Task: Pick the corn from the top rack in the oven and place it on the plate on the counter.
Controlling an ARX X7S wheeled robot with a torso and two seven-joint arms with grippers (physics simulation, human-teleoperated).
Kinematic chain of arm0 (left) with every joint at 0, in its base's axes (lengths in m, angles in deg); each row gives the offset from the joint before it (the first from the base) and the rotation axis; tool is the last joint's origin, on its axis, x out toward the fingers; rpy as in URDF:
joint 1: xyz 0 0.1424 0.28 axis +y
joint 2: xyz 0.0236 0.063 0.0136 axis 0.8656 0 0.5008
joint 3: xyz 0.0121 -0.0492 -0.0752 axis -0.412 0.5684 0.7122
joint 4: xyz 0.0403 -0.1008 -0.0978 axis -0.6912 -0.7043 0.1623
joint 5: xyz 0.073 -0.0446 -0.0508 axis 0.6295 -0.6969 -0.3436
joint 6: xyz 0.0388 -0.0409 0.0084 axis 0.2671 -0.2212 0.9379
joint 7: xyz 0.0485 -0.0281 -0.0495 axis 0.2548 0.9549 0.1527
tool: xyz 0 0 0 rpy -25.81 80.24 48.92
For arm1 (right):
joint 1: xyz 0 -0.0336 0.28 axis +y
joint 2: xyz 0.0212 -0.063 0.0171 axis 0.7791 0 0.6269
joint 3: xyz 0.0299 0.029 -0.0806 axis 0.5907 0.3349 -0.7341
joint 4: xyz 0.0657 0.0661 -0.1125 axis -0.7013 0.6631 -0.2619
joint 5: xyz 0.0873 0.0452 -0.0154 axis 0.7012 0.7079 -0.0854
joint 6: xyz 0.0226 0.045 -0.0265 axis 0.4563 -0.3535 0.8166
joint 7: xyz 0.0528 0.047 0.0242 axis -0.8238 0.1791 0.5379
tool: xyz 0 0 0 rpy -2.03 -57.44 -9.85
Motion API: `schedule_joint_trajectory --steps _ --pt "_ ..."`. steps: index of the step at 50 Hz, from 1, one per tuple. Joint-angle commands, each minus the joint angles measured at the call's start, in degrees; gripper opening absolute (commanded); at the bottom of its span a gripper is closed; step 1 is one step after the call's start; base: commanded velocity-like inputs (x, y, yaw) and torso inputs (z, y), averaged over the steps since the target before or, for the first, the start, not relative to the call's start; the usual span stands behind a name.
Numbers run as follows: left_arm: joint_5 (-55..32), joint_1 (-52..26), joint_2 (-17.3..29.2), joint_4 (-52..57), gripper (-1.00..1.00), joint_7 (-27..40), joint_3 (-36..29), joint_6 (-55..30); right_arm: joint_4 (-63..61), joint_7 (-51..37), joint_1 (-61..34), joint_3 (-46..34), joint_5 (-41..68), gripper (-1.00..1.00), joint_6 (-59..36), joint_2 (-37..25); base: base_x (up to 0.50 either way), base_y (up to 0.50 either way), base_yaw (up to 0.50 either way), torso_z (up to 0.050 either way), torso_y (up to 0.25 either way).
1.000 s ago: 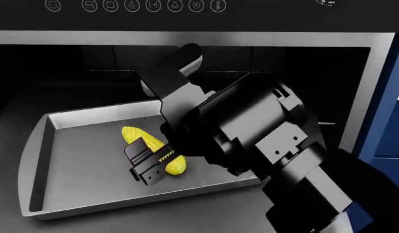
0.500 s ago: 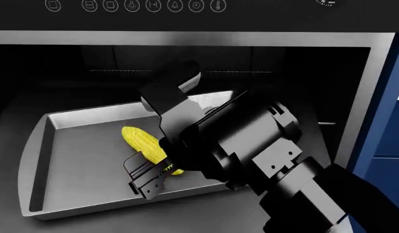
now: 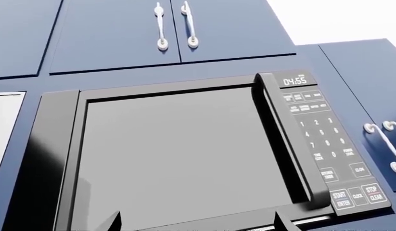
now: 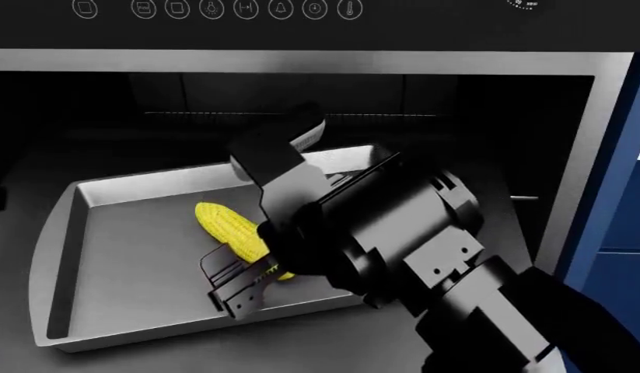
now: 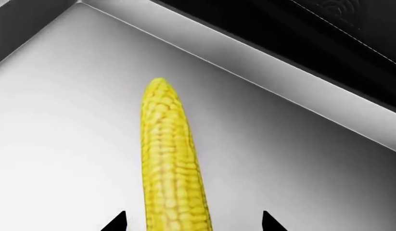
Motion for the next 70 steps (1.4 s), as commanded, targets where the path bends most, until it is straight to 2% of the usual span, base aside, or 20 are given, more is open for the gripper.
schedule_joint_trajectory --steps 1,11,24,25,50,70 --pt "1.1 0.4 -0.1 0.0 1.00 0.0 -1.2 0.6 3.8 2.5 -0.8 -1.2 -1.7 1.00 1.9 1.1 0.00 0.00 0.00 0.000 0.000" --pt "7.2 4.6 1.2 0.0 1.00 -0.1 -4.6 2.8 10.6 6.6 -1.4 -3.5 -4.4 1.00 5.0 3.7 0.00 0.00 0.00 0.000 0.000" --pt "7.7 6.0 1.0 0.0 1.00 0.0 -3.7 2.4 7.9 5.2 -0.3 -3.5 -3.8 1.00 4.4 2.9 0.00 0.00 0.00 0.000 0.000" --pt "7.6 6.0 0.9 0.0 1.00 0.0 -3.6 2.3 7.9 5.1 -0.3 -3.4 -3.7 -1.00 4.6 2.9 0.00 0.00 0.00 0.000 0.000" --pt "4.5 4.4 -0.2 0.0 1.00 0.0 -1.3 0.6 2.6 2.3 0.3 -1.5 -1.3 -1.00 3.2 0.2 0.00 0.00 0.00 0.000 0.000" --pt "-0.4 3.5 -3.1 0.0 1.00 0.0 4.1 -3.5 -3.9 -0.6 0.2 0.8 1.3 -1.00 1.8 -3.1 0.00 0.00 0.00 0.000 0.000"
